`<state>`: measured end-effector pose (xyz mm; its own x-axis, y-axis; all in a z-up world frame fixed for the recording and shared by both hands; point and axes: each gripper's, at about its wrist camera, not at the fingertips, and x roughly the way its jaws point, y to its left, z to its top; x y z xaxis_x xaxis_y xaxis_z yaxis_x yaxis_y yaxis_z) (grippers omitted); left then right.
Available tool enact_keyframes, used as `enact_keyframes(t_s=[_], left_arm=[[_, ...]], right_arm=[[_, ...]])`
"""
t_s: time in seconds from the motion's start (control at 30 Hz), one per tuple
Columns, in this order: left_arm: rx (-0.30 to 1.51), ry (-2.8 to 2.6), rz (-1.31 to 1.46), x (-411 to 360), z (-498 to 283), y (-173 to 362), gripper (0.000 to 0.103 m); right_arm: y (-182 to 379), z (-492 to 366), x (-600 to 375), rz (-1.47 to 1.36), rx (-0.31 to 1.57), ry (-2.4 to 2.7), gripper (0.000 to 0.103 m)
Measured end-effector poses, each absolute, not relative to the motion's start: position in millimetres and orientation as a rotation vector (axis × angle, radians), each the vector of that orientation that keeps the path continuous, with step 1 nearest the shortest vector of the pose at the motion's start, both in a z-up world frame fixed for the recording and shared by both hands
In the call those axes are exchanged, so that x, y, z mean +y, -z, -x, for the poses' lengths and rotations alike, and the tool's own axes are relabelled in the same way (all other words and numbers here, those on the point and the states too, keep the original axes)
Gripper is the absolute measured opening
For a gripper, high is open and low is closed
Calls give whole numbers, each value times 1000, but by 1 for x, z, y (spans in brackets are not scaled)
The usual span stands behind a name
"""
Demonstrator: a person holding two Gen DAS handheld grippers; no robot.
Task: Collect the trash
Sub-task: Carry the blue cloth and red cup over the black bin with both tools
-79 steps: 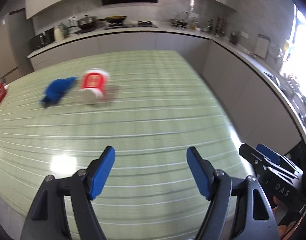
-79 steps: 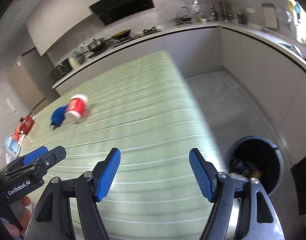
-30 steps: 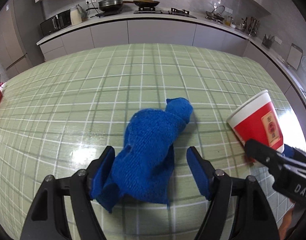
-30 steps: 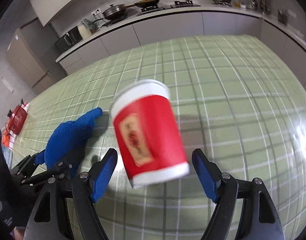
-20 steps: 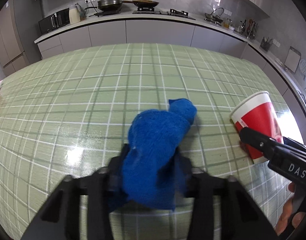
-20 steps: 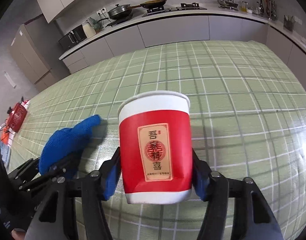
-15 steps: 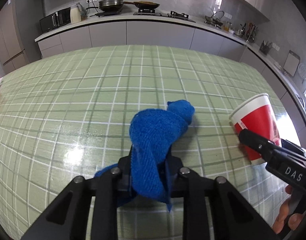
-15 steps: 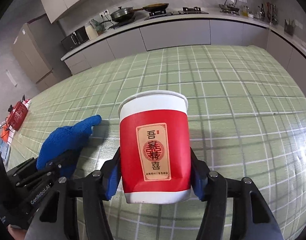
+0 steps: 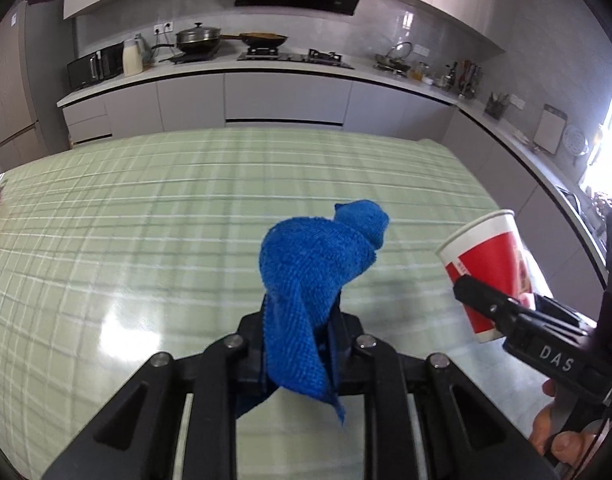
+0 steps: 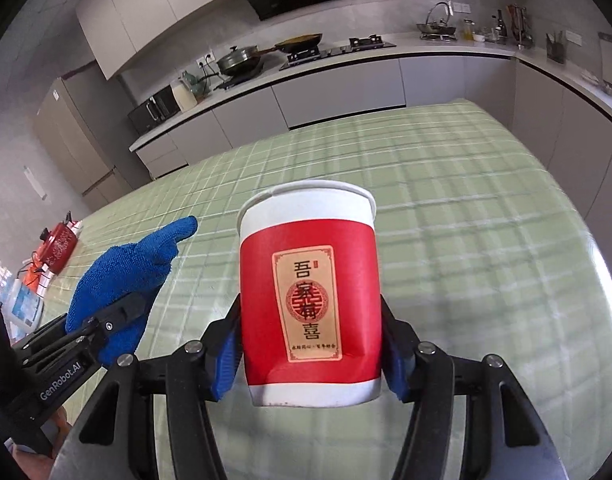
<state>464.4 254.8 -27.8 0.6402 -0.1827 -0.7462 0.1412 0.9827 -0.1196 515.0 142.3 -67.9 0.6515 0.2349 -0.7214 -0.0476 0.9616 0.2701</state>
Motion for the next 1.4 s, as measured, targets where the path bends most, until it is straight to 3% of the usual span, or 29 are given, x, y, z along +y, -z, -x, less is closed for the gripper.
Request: enact_keyframes(t_s=[0.8, 1.07, 1.4], left_arm=[[936, 526, -2, -28, -320, 35, 22], [966, 548, -49, -116, -300, 42, 22], [1063, 364, -16, -207, -290, 106, 22]], right_arm=[[66, -266, -193, -347, 851, 186, 61], [98, -255, -276, -371, 914, 194, 61], [161, -285, -357, -275, 1026, 54, 61]])
